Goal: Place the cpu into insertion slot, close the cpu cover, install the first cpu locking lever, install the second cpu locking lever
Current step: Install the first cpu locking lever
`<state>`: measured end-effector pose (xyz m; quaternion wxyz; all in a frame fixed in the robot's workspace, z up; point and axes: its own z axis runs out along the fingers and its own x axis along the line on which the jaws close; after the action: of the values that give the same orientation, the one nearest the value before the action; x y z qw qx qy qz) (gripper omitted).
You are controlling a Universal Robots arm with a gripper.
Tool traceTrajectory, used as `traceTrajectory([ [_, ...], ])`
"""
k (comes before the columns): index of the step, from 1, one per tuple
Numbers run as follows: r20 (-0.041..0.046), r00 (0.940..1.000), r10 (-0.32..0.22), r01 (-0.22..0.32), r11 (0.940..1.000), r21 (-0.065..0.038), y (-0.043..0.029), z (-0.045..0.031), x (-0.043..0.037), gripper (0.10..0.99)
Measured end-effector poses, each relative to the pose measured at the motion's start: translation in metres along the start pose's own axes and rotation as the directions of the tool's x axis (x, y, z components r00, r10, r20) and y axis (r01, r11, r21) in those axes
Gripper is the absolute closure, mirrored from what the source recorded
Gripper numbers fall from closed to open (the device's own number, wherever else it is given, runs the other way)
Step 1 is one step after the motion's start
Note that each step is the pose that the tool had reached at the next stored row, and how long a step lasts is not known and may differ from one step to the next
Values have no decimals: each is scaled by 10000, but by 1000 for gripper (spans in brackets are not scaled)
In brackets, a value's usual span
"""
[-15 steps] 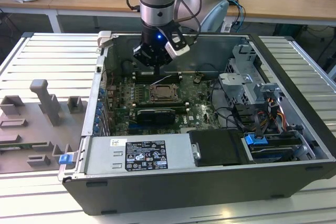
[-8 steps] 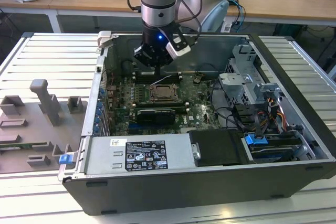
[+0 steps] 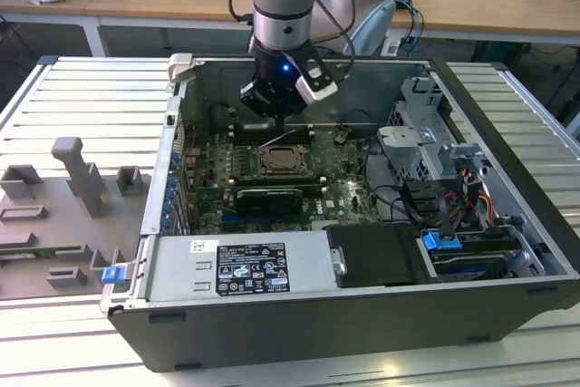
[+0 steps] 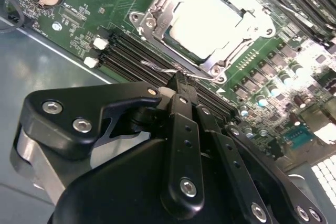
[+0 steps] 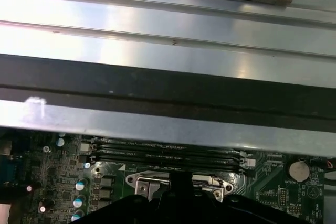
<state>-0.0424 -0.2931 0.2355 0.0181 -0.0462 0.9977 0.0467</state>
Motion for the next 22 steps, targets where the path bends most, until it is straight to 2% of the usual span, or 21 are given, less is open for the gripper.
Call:
traceTrajectory([
  [5,3,10000,38,-38,10000,2,41,33,-43,980],
  [22,7,10000,73,-73,10000,3,37,71,-96,980],
])
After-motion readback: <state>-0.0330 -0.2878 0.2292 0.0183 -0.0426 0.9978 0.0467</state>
